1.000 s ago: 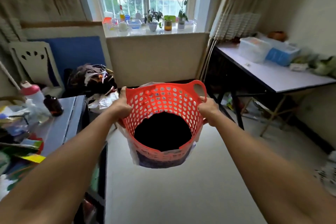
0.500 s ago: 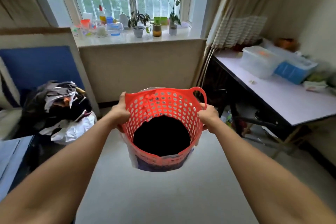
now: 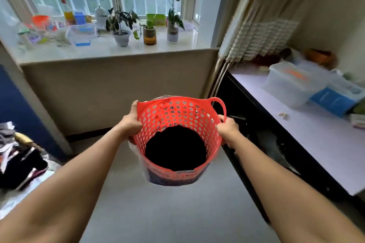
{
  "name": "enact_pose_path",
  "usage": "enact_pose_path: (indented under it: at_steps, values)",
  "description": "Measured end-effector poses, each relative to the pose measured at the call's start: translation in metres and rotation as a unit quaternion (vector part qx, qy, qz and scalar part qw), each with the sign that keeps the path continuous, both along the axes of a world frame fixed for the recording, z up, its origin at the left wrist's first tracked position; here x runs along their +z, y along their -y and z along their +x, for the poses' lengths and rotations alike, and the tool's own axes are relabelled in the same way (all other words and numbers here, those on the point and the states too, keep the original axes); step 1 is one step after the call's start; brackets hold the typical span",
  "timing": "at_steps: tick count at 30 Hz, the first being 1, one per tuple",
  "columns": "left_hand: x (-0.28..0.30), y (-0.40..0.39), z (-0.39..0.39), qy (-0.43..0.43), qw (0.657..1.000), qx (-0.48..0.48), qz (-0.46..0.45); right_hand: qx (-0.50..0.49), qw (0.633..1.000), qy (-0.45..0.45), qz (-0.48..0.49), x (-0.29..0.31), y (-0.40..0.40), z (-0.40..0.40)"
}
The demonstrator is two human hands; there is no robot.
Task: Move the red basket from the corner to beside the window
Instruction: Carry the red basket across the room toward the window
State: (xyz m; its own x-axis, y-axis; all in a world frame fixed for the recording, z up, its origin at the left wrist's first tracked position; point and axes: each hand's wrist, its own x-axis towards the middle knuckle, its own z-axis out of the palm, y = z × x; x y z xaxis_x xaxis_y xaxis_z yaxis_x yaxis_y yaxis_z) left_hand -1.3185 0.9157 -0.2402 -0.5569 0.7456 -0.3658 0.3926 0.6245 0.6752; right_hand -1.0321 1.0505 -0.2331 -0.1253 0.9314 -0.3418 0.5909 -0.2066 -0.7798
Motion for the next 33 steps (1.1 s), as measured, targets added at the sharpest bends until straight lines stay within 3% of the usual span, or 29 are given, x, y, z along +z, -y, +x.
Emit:
enact_pose_path:
  at_steps: [8, 17, 23, 28, 33]
  values:
    - [-0.005, -0.200, -0.060, -0.017, 0.999, -0.034, -0.012, -0.032, 0.999, 0.011, -0.018, -0.021, -0.190, -0.053]
    - [-0.080, -0.392, -0.107, -0.017, 1.000, -0.001, -0.013, -0.014, 0.999, 0.015, -0.038, -0.090, -0.396, -0.108]
    - [-0.122, -0.476, -0.138, 0.001, 0.999, -0.004, -0.037, -0.037, 0.996, 0.021, -0.073, -0.120, -0.475, -0.138]
    - [-0.181, -0.553, -0.173, 0.008, 0.999, -0.028, -0.045, -0.054, 0.994, 0.041, -0.081, -0.173, -0.540, -0.171]
    - [-0.283, -0.623, -0.207, 0.002, 0.998, -0.053, -0.045, -0.073, 0.992, 0.052, -0.085, -0.269, -0.600, -0.199]
